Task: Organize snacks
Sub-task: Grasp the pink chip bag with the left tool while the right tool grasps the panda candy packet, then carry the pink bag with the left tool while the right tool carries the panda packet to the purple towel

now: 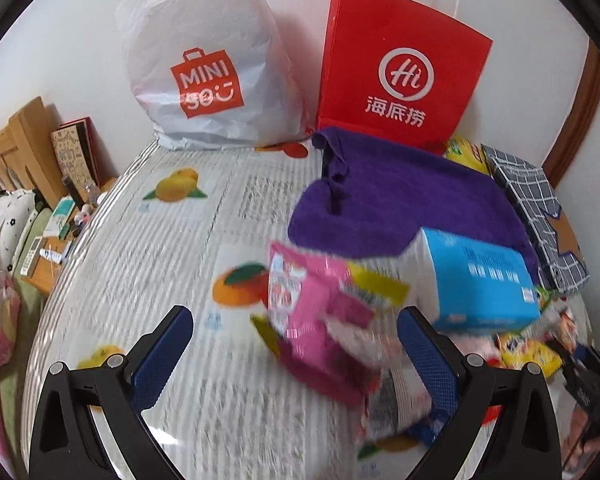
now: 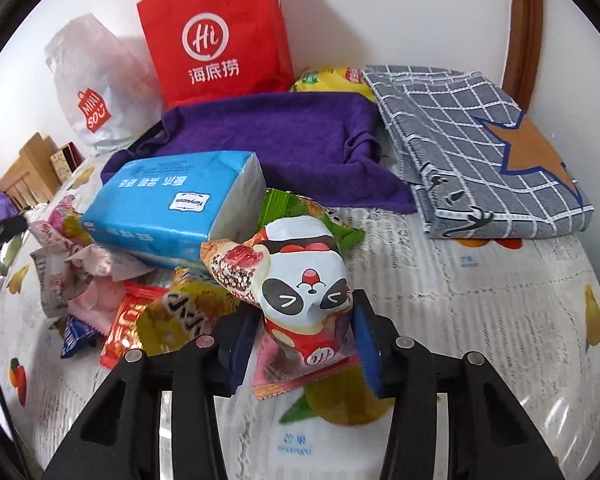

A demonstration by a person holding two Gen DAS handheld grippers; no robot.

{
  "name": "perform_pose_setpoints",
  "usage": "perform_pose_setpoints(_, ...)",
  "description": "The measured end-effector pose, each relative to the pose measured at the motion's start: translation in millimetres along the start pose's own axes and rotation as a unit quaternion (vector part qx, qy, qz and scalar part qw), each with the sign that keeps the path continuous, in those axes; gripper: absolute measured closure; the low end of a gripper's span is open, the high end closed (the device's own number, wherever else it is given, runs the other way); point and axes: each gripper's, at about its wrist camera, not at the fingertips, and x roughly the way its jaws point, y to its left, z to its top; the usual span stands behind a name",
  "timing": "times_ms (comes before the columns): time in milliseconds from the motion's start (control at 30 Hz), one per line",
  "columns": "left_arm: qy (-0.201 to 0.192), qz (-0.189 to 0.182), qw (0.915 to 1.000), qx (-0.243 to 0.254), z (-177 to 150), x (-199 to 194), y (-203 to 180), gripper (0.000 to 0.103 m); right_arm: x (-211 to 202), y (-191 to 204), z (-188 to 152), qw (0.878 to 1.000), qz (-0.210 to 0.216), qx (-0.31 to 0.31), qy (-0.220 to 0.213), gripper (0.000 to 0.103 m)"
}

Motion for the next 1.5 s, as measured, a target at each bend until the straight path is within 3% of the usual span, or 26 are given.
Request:
perform_pose_setpoints(67, 0.023, -0.004, 0.9996, 0.015, 10, 13, -1, 0.001, -6, -3, -3, 1.000, -0.004, 0.002, -0.004, 0.058)
perform_pose_setpoints(167, 0.038, 0.008, 0.9990, 0.022, 17, 31, 2, 0.011, -11, -8, -8, 1.000, -0.004, 0.012, -0.001, 0.058)
perform_pose_setpoints(300, 0.070, -0.036, 0.9961, 0.040, 14, 51, 1, 0.012, -10, -12, -13, 0.999, -0.015, 0.027, 0.009, 0.058)
perform_pose_setpoints(433, 0.073, -0.063, 0.9939, 0.055, 6, 58, -6, 0.011, -10, -9, -13, 0.999, -0.023, 0.033, 0.016, 0.058)
perform_pose_setpoints(467, 0.072, -0.071, 0.9933, 0.055, 5, 58, -6, 0.014, -10, -7, -12, 0.999, -0.025, 0.034, 0.016, 0.058)
perform_pose_setpoints(533, 0.077, -0.091, 0.9914, 0.055, 5, 60, -7, 0.031, -14, -1, -12, 0.999, -0.029, 0.036, 0.015, 0.058)
perform_pose_setpoints(733, 0.064, -0.109, 0.9887, 0.080, 2, 52, -6, 0.040, -22, 14, -11, 0.998, -0.032, 0.051, 0.008, 0.058)
perform_pose_setpoints(1233, 0.001, -0.131, 0.9898, 0.057, 13, -3, 25, 0.041, -44, 55, 1, 0.997, -0.040, 0.071, -0.011, 0.059)
perform_pose_setpoints(1500, -0.021, -0.149, 0.9869, 0.059, 19, -28, 20, 0.041, -52, 60, 12, 0.996, -0.042, 0.079, -0.019, 0.059)
